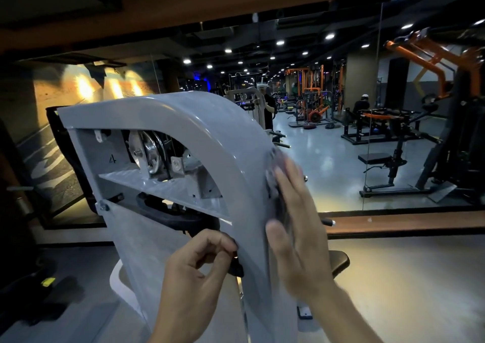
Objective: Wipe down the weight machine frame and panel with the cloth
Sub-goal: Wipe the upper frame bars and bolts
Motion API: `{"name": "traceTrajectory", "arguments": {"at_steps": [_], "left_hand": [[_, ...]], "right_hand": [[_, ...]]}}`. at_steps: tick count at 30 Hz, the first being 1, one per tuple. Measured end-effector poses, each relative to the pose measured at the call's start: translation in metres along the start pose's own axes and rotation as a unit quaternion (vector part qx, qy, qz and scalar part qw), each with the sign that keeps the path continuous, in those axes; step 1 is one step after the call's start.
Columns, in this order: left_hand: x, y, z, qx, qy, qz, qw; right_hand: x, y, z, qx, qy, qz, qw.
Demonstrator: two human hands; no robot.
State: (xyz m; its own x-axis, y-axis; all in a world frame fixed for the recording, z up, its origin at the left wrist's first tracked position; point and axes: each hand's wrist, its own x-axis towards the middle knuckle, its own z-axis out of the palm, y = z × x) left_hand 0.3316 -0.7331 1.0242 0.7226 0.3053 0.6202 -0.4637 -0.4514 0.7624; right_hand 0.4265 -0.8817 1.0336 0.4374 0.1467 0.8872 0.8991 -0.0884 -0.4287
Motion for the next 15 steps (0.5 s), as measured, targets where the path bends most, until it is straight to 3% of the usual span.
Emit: {"name": "traceTrajectory", "arguments": {"at_steps": [4,11,15], "left_hand": [[0.0,0.003,-0.001,-0.007,0.003,-0.012,1.0],[-0.001,0.005,-0.002,0.026,0.0,0.003,1.0],[0.0,0.003,-0.003,0.035,0.003,0.008,0.999]], "right_hand": [[0.061,-0.011,0.0,-0.007,-0.021,-0.049,0.999],[-0.022,-0.008,0.005,0.02,0.048,0.008,0.999],[0.007,-0.012,0.001,0.024,0.014,-0.015,0.999]]}}
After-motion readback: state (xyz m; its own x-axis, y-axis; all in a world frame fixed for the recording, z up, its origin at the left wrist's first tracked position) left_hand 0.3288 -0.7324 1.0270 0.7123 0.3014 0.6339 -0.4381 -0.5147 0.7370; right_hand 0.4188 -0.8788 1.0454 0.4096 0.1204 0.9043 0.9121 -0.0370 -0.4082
